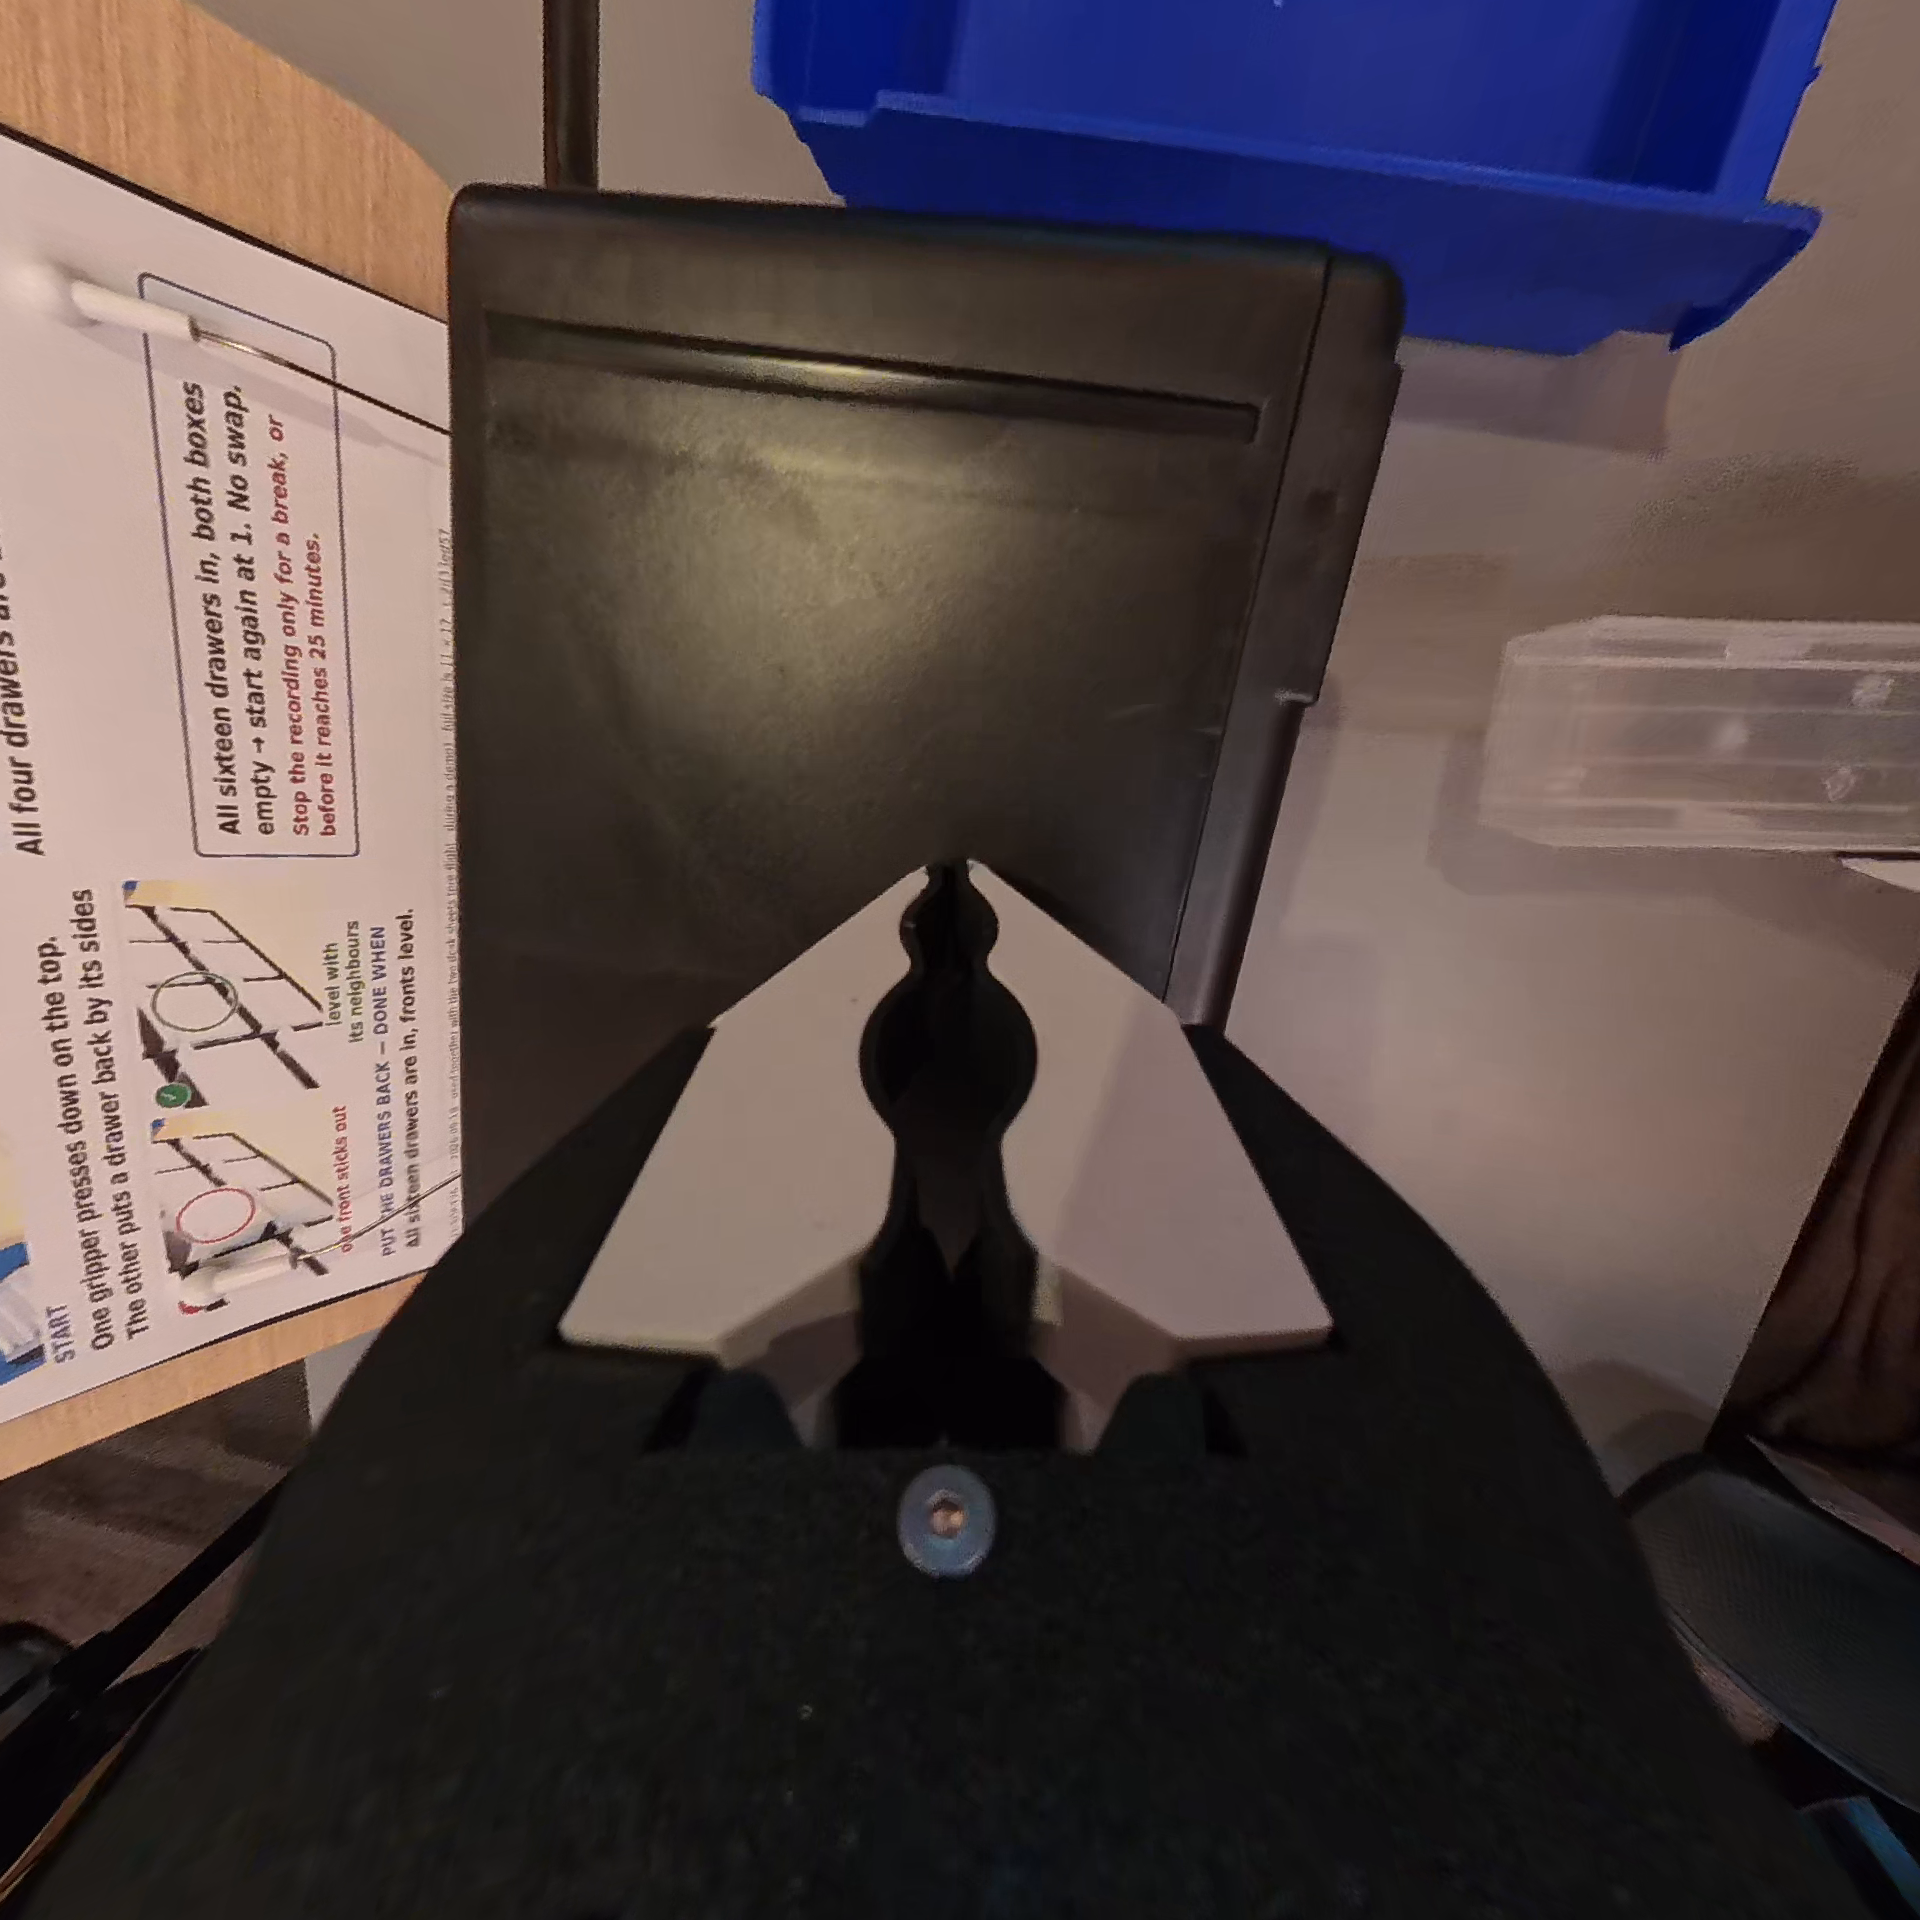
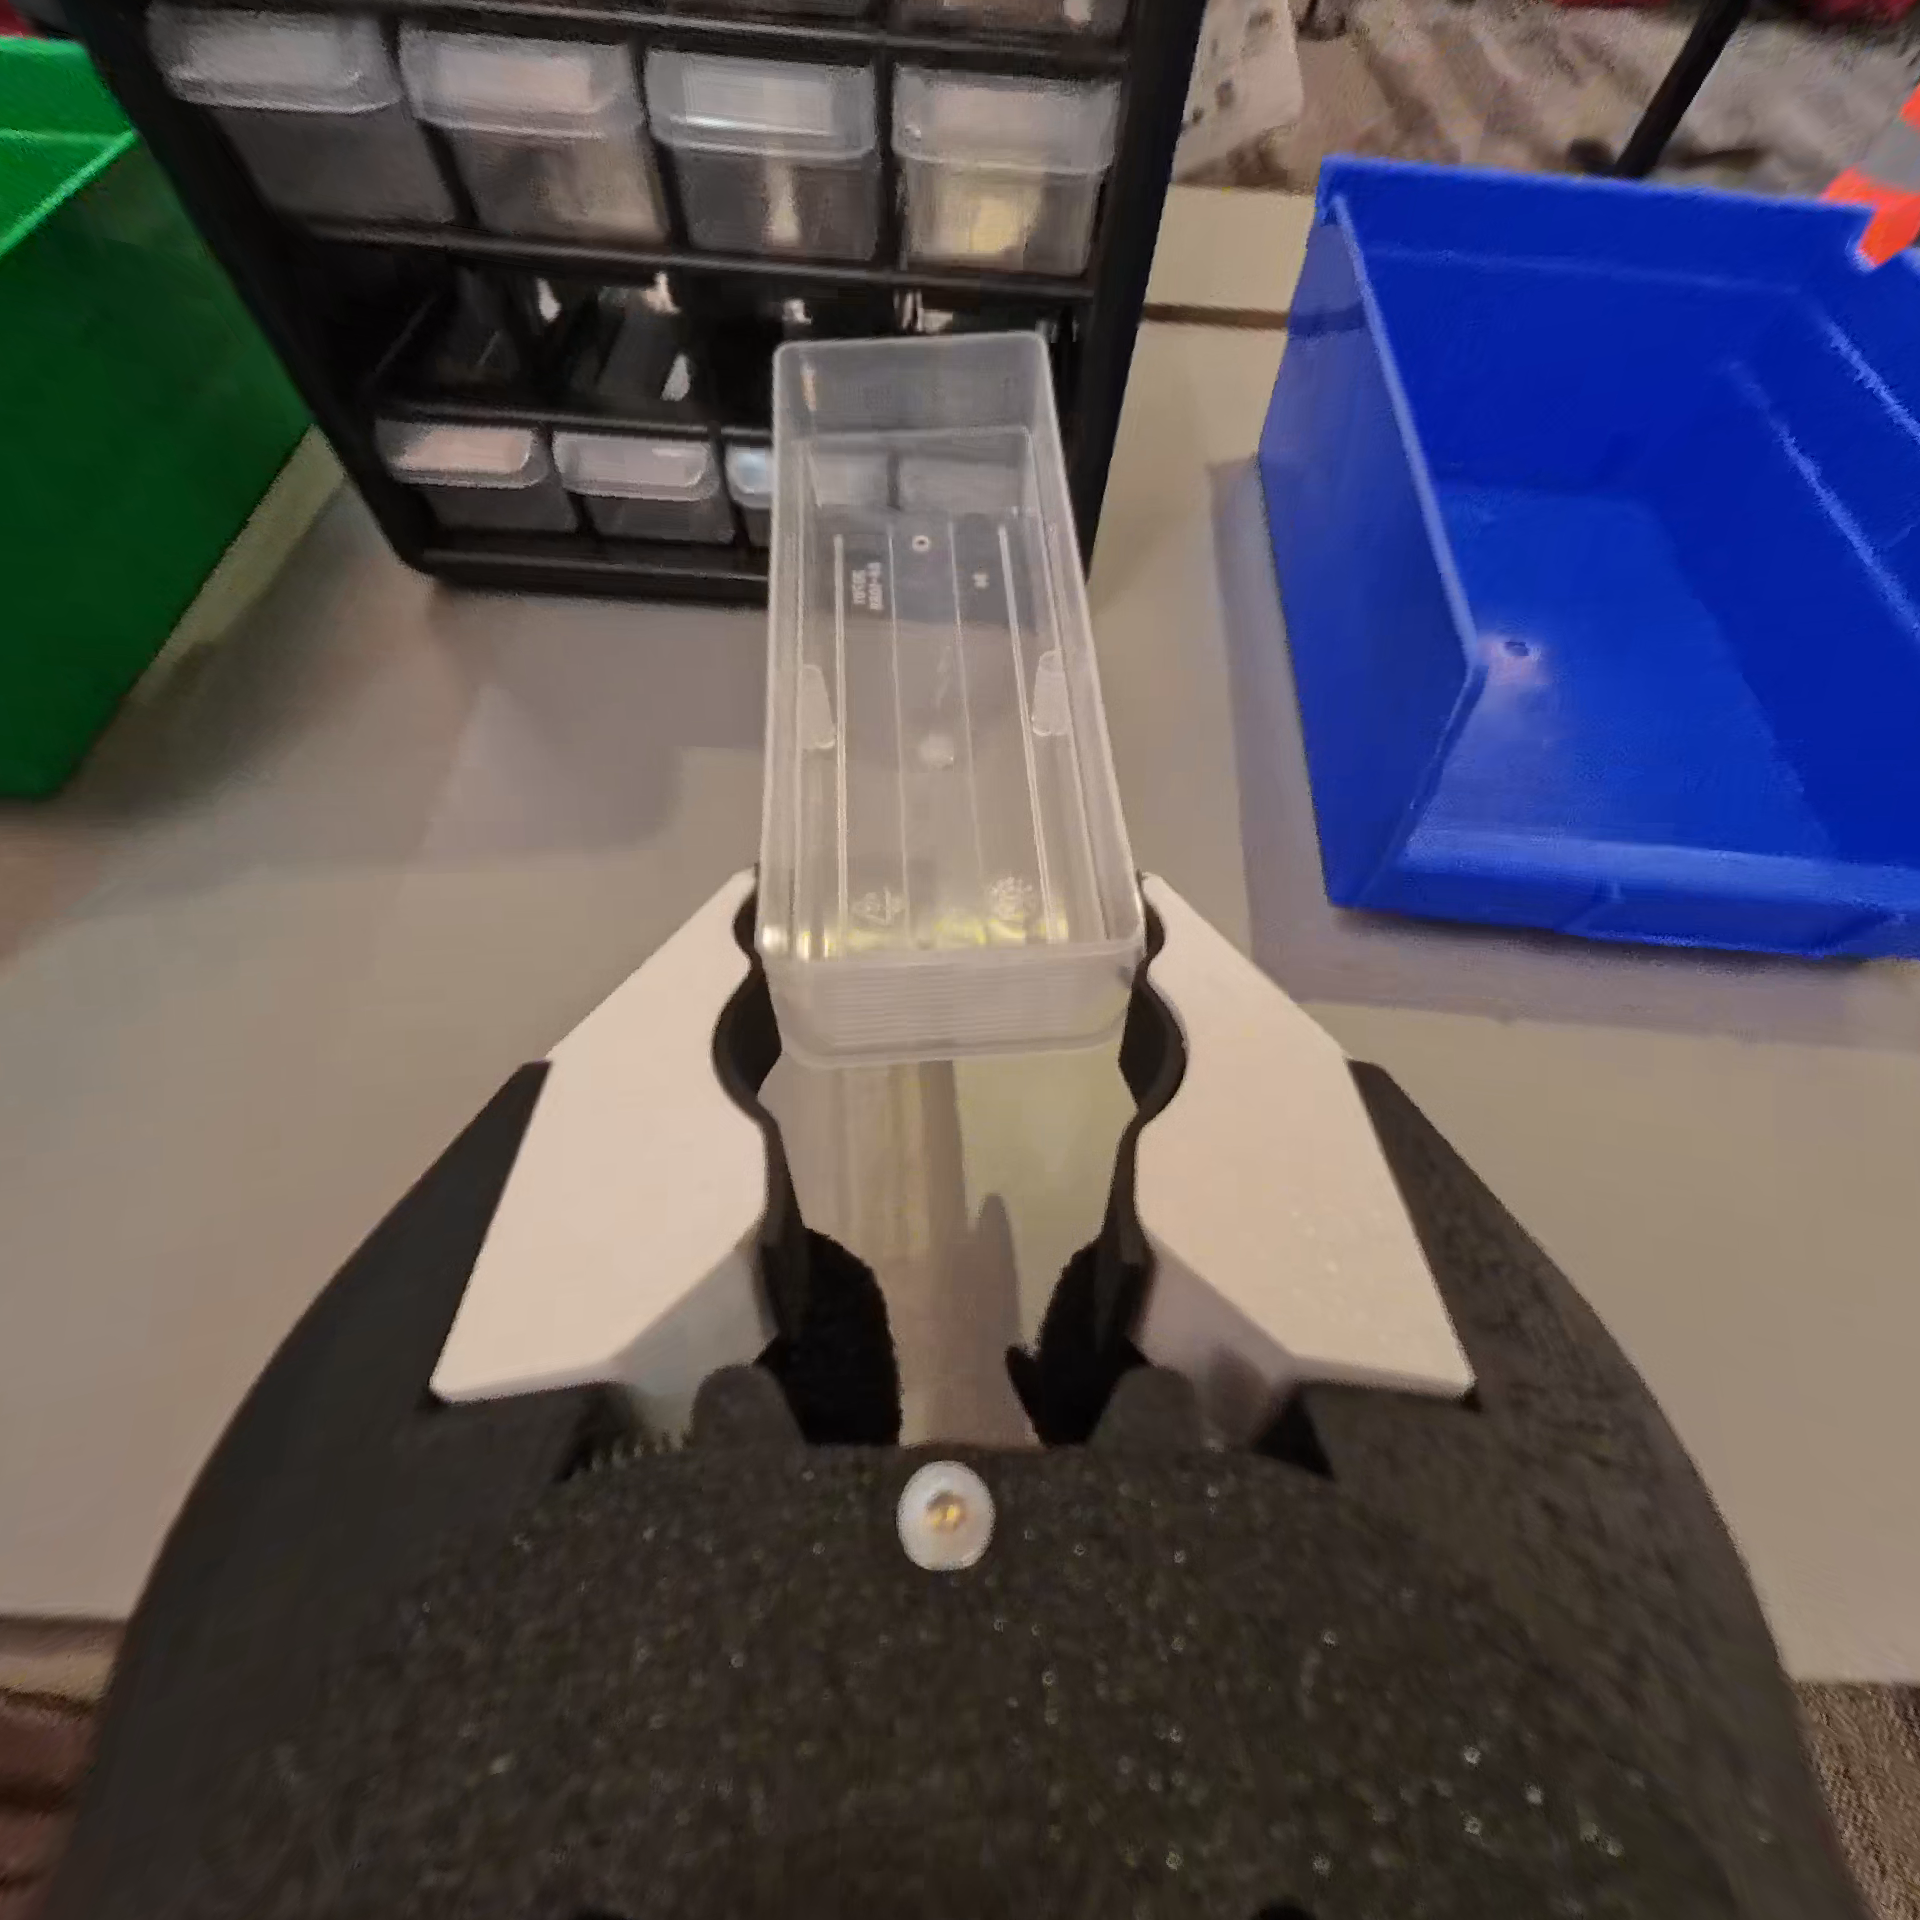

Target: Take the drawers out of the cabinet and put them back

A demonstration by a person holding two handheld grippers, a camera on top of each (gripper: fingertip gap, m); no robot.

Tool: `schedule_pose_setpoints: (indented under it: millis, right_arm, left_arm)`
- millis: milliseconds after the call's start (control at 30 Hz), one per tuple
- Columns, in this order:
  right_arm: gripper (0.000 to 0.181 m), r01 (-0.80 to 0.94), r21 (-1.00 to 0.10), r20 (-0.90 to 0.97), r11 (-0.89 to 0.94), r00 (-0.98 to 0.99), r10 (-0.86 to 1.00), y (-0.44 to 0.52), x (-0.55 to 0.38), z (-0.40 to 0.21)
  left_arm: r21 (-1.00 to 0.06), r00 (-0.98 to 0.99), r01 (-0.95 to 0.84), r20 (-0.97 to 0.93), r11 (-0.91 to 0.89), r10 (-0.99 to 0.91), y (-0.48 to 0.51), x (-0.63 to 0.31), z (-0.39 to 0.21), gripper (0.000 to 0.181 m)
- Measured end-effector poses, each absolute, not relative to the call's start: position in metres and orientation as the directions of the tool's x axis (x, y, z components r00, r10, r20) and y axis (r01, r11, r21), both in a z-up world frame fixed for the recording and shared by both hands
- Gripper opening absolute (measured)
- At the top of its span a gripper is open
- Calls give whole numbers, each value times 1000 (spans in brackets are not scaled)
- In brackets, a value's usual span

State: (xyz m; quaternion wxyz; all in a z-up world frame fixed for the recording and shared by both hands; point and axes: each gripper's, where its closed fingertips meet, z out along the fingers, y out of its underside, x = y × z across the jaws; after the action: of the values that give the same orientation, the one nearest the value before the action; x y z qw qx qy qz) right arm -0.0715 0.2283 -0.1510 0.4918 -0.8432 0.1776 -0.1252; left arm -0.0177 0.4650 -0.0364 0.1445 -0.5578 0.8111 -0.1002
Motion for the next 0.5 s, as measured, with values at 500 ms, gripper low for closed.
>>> schedule_pose_setpoints:
  millis: [500]
  right_arm:
    - [66, -411, -716, -98, -564, 859, -502, 287, -36, -161]
  left_arm:
    - [-255, -332, -895, -168, 367, -928, 466, -18, -37, 0]
